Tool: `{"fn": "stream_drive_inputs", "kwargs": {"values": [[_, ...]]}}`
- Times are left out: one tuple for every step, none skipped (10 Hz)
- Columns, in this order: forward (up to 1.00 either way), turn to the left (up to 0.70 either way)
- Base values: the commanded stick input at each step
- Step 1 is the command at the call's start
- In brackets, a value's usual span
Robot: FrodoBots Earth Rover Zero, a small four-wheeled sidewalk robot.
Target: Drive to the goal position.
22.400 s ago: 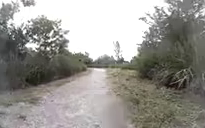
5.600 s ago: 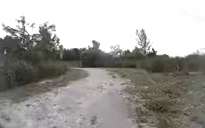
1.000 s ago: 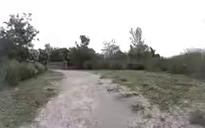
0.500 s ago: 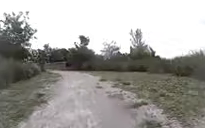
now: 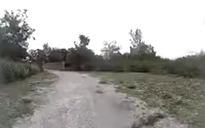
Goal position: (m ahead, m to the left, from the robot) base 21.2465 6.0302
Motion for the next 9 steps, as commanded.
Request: {"fn": "stream_drive_inputs", "kwargs": {"values": [[0.70,0.00],[0.70,0.00],[0.70,0.00],[0.70,0.00],[0.70,0.00],[0.70,0.00],[0.70,0.00],[0.70,0.00],[0.70,0.00]]}}
